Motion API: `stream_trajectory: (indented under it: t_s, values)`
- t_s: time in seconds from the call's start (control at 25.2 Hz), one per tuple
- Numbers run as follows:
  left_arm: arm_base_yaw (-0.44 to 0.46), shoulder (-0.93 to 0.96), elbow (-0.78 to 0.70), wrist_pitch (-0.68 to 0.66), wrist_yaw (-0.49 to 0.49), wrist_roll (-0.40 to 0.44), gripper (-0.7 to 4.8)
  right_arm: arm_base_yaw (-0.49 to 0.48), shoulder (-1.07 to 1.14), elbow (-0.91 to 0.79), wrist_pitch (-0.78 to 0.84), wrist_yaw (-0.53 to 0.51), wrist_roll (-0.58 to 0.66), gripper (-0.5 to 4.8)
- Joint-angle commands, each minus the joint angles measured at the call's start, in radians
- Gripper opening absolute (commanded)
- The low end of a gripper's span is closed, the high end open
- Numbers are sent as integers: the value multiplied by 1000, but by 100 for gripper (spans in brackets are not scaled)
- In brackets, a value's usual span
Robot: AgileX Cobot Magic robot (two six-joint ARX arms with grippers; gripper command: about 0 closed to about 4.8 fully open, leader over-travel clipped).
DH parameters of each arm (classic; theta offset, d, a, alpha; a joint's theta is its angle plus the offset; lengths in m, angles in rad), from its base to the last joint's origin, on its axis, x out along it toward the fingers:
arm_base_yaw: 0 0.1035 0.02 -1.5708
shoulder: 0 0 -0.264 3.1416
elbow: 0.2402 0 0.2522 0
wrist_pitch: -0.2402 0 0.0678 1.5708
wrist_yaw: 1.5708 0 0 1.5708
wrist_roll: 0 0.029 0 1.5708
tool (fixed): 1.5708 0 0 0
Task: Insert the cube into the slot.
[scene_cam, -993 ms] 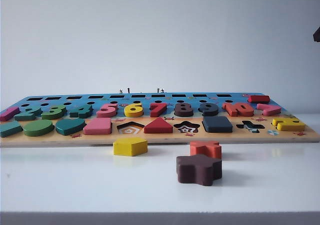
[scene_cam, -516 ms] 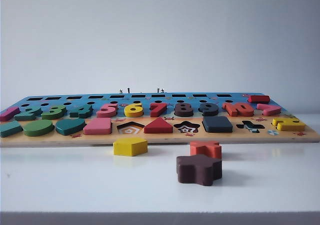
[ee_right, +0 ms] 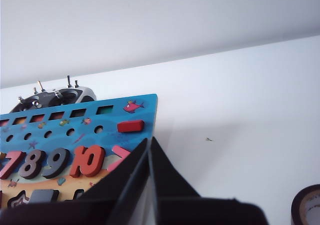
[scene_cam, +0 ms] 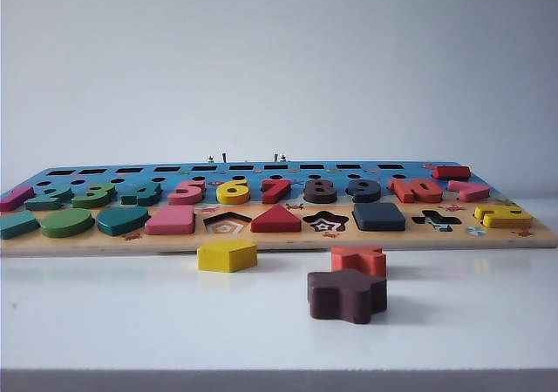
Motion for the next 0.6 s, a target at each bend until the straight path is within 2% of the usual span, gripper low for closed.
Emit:
stream_trajectory:
  t_s: [0.04,0.6]
  values:
    - [1,-28,-23,82,-47,-18,17,-7,-7,-16,8,3,6,-6]
    - [2,-187,-228,304,-267,-21,17,-8,-32,-120,32,3,6,-6]
